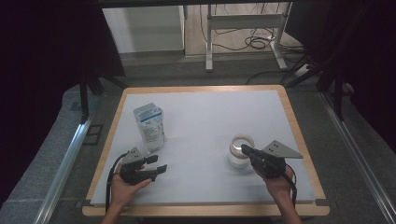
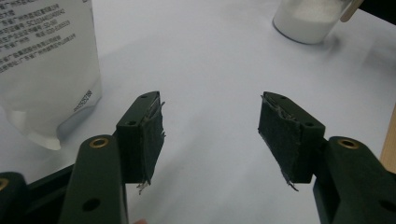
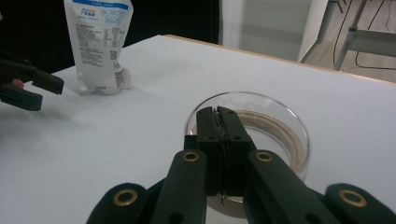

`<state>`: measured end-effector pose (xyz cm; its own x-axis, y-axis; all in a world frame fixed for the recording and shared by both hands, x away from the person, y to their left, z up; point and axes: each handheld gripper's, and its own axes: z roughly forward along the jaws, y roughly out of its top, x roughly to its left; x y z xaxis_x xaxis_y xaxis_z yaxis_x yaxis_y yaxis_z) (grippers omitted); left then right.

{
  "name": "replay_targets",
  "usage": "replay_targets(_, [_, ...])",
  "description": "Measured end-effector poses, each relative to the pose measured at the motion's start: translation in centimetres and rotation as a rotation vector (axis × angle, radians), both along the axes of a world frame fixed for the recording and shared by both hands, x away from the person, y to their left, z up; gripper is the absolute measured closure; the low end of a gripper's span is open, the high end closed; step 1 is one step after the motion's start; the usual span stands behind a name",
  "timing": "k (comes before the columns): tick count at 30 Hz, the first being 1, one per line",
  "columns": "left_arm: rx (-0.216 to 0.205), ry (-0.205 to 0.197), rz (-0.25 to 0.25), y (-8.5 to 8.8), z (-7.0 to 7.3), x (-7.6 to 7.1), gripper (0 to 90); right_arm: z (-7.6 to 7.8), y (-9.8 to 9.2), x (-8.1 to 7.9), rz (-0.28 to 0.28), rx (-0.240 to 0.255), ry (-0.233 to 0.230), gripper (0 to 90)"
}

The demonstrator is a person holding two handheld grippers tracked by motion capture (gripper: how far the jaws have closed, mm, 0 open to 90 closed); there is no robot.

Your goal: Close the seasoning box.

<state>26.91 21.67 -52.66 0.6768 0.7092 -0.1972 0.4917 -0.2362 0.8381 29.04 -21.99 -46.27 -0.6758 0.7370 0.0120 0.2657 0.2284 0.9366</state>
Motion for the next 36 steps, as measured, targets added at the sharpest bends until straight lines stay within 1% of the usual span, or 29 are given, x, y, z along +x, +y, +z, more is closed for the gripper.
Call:
replay_targets(4, [0.003, 0.003, 0.008, 0.0, -0.1, 0.0, 39.7, -0.3, -0.7, 0.0, -0.005, 0.027, -0.003, 87.6])
replay_targets(8, [0.010, 0.005, 0.013, 0.0, -0.2, 0.0, 39.6, -0.3, -1.8, -0.1, -0.021, 0.068, -0.005, 85.9])
replay_targets(10, [0.011, 0.003, 0.014, 0.0, -0.2, 0.0, 39.7, -0.2, -2.1, -0.2, -0.026, 0.066, -0.008, 85.3])
replay_targets(11, [0.011, 0.000, 0.014, 0.0, -0.2, -0.1, 39.7, -0.1, -2.8, -0.4, -0.040, 0.077, -0.020, 83.1])
replay_targets(14, [0.009, -0.005, 0.019, 0.1, -0.1, -0.1, 39.7, 0.0, -3.5, -0.5, -0.061, 0.079, -0.033, 77.4])
replay_targets(17, [0.009, -0.007, 0.023, 0.2, -0.1, -0.1, 39.5, -0.1, -4.4, -0.5, -0.094, 0.081, -0.037, 65.7])
replay_targets(19, [0.010, -0.007, 0.026, 0.2, -0.2, -0.1, 39.2, -0.3, -5.0, -0.4, -0.105, 0.084, -0.034, 58.3])
replay_targets(20, [0.012, -0.007, 0.028, 0.2, -0.2, -0.1, 39.1, -0.3, -5.3, -0.4, -0.116, 0.080, -0.037, 52.5])
replay_targets(21, [0.012, -0.007, 0.028, 0.2, -0.2, -0.1, 38.9, -0.4, -5.5, -0.4, -0.125, 0.078, -0.042, 49.0])
replay_targets(22, [0.015, -0.010, 0.032, 0.2, -0.2, -0.1, 38.7, -0.6, -5.8, -0.3, -0.133, 0.074, -0.041, 46.5])
replay_targets(23, [0.015, -0.010, 0.032, 0.2, -0.2, -0.1, 38.7, -0.6, -5.8, -0.3, -0.133, 0.074, -0.041, 46.5])
replay_targets(24, [0.015, -0.011, 0.034, 0.2, -0.2, -0.1, 38.7, -0.7, -6.1, -0.3, -0.136, 0.074, -0.036, 45.1])
replay_targets(25, [0.014, -0.013, 0.037, 0.3, -0.2, -0.1, 38.6, -1.0, -6.6, -0.2, -0.153, 0.071, -0.028, 40.5])
replay_targets(26, [0.014, -0.013, 0.037, 0.3, -0.2, -0.1, 38.5, -1.1, -6.8, -0.1, -0.163, 0.069, -0.024, 39.0])
replay_targets(27, [0.015, -0.013, 0.039, 0.3, -0.2, -0.1, 38.5, -1.3, -7.0, -0.1, -0.173, 0.069, -0.019, 38.6])
replay_targets(29, [0.015, -0.013, 0.038, 0.3, -0.3, -0.2, 38.3, -1.7, -7.5, 0.1, -0.174, 0.068, -0.004, 37.9])
replay_targets(33, [0.021, -0.013, 0.039, 0.3, -0.3, -0.1, 38.2, -2.7, -8.4, 0.3, -0.193, 0.050, 0.019, 35.4])
replay_targets(36, [0.024, -0.011, 0.040, 0.2, -0.4, -0.1, 38.1, -3.5, -9.0, 0.5, -0.210, 0.044, 0.048, 34.5])
